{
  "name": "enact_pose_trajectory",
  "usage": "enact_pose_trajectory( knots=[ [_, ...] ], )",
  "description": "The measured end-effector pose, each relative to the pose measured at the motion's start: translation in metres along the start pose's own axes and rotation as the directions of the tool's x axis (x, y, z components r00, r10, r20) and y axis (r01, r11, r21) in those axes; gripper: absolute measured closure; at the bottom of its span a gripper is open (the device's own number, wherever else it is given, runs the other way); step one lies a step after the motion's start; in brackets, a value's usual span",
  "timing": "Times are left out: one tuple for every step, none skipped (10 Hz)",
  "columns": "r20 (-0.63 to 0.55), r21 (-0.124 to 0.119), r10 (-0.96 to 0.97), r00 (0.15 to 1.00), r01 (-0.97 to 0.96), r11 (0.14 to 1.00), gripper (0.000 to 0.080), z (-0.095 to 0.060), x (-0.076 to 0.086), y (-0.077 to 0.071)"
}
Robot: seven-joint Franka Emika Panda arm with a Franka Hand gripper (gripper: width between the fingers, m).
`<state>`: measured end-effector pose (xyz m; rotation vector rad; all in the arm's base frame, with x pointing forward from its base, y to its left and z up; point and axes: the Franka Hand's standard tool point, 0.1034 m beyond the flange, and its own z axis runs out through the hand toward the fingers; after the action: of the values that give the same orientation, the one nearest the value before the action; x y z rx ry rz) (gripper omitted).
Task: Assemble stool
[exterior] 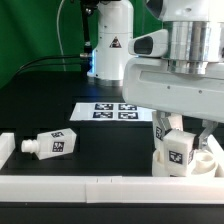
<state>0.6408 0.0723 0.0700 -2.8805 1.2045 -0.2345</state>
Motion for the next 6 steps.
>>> enact_pose_trajectory(
  knots=[
    [0.007,0.005,0.109,0.994,-0.109,0.994,0.0458,0.0002,0.0005,0.0018],
    [-0.006,0.001,0.227,0.974,-0.227,0.974,0.0458,0.0,0.0003,0.0056],
    [-0.045,0.004,0.257,0.965,-0.257,0.966,0.0458,-0.0009,-0.0002,0.0078],
    [-0.052,-0.002,0.292,0.955,-0.292,0.956,0.0458,-0.0011,-0.0001,0.0089],
    [-0.051,-0.003,0.301,0.952,-0.302,0.953,0.0455,-0.0011,-0.0001,0.0093],
    [-0.052,-0.003,0.294,0.954,-0.294,0.956,0.0455,-0.0005,-0.0003,0.0094]
  ],
)
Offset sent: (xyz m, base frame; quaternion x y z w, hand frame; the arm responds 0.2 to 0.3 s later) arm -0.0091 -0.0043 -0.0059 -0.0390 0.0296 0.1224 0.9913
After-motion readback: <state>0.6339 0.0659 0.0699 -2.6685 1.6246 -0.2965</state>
